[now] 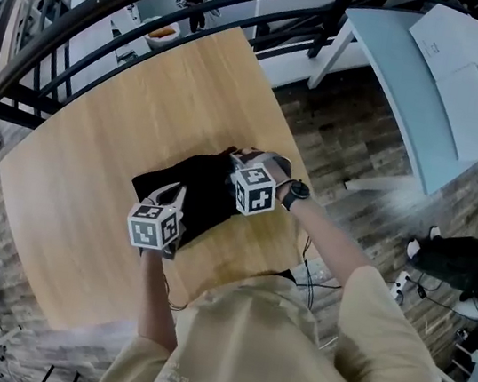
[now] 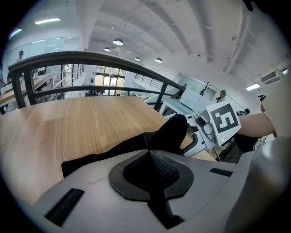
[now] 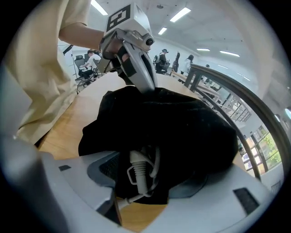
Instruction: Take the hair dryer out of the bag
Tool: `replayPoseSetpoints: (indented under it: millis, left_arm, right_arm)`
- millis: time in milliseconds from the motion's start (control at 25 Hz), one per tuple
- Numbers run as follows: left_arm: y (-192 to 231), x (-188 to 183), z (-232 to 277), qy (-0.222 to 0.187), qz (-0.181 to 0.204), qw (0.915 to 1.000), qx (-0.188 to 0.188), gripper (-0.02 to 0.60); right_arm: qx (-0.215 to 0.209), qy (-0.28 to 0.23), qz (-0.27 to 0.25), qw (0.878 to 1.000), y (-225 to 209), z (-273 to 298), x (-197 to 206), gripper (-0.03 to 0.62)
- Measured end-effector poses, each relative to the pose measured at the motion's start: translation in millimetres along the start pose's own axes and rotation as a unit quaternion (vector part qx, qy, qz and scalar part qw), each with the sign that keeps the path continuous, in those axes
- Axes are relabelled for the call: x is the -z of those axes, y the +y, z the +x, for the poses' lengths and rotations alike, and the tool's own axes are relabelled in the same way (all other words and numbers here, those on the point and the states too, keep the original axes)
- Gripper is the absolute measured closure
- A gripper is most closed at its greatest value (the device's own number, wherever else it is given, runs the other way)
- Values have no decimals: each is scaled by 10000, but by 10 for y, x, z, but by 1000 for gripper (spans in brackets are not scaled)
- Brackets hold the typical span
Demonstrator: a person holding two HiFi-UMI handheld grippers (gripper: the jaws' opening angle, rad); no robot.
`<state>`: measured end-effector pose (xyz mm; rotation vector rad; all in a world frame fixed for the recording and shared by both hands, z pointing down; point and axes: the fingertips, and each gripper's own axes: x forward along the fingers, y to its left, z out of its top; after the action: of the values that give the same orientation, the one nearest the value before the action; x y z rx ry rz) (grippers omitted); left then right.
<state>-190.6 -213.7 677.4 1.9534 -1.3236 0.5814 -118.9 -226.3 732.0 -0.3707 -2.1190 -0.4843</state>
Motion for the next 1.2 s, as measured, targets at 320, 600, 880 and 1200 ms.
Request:
replayPoseSetpoints:
  millis: [320,600,880,1200]
  left_arm:
    - [159,57,69,-77,-585,9982,126,563]
    - [209,38,72,-152,-808,9964,204,563]
    - [181,35,31,-281,-983,9941,360,563]
    - [133,37,17,-326,-1038,9931,440,563]
  right_arm:
    - [-450,-13,-296,9985,133,333,-45,359]
    - [-426,-222,-295,9984,128,260,-135,422]
    - [-172,-453,-306,9984,140,-21,-156,424]
    - [133,-288,-415,9986,176,-392,113,424]
